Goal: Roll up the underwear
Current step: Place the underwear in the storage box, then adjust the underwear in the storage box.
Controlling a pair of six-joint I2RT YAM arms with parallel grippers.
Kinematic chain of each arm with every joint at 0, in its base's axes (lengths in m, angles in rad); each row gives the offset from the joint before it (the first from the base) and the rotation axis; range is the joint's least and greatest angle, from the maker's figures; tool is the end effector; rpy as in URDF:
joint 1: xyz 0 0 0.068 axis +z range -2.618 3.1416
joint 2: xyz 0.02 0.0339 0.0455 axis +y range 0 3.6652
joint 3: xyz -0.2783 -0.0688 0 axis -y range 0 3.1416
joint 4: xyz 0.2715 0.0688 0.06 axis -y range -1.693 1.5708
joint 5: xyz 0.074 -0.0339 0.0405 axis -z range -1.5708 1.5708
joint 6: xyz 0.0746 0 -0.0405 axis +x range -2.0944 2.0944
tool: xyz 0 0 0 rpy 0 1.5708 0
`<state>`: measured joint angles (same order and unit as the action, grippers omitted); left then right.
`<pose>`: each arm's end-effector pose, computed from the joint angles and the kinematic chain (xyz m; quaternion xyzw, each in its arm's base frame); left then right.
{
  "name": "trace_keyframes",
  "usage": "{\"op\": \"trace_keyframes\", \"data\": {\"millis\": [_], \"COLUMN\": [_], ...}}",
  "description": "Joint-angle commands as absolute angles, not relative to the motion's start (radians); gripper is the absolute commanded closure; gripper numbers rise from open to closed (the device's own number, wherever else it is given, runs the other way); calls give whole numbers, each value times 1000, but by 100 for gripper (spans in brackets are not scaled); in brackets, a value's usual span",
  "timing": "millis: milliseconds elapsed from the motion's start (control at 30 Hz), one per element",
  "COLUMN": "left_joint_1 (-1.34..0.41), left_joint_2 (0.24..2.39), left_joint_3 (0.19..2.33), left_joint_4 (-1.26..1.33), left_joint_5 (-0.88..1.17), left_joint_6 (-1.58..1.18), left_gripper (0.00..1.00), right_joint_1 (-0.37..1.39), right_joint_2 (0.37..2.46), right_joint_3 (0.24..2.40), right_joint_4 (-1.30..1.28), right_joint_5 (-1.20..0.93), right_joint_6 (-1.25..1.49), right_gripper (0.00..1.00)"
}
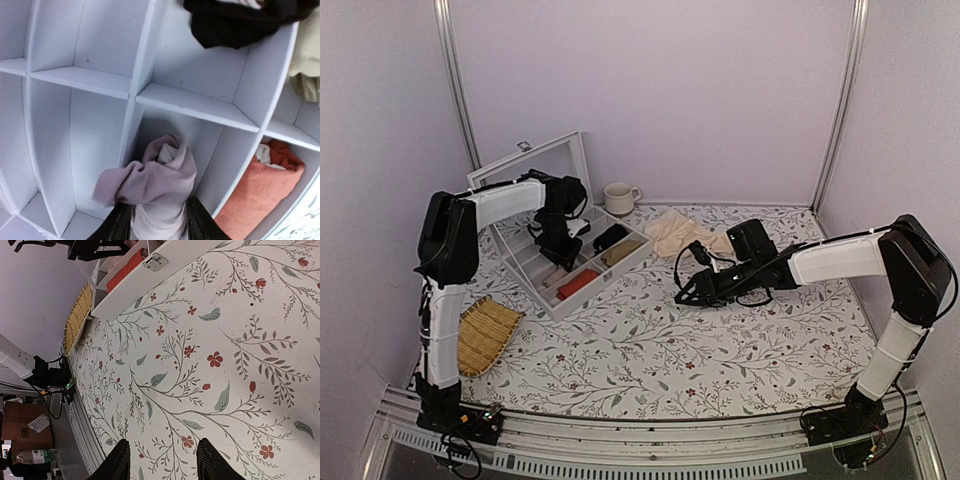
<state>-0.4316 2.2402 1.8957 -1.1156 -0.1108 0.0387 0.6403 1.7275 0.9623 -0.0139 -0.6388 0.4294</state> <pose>0.4439 -0.1953 0.1493 0.2293 0.9702 0.0434 0.0650 0.2910 0.2723 0.1495 -0.2126 0.8584 0.4359 0.1673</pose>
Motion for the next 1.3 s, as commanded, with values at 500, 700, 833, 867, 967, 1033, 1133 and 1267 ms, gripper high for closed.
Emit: {"op": "trace_keyframes", "data": {"millis": [500, 700, 833, 867, 967, 1033, 1133, 1267], "left_joint_1": [-408, -416, -410, -410, -411, -411, -411, -411], "left_joint_2": [2016, 1990, 1987, 1992, 2009, 2028, 2063, 2095], "left_joint_3": [1956, 1745, 1686, 1685, 1691, 1703, 1727, 1732], "left_joint_4": [-1065, -959, -915, -909, -891, -885, -894, -899], "left_joint_5": [-24, 8, -23, -23, -39, -69, -103, -137], "left_joint_6": [-69, -104, -139, -144, -163, -176, -181, -190], "left_gripper": [60, 88, 94, 94, 95, 98, 100, 100], "right_joint_1": [637, 638, 638, 639, 639, 640, 640, 639], "right_joint_2": [1729, 1742, 1742, 1744, 1749, 1751, 1755, 1758], "right_joint_3": [1087, 1095, 1097, 1097, 1101, 1100, 1101, 1103], "right_joint_4": [-55, -61, -63, -64, -64, -63, -63, -65], "right_joint_5": [-666, -645, -636, -634, -631, -631, -631, -630], "right_joint_6": [499, 533, 545, 545, 547, 550, 550, 550], "right_gripper": [55, 56, 56, 56, 56, 56, 56, 56]}}
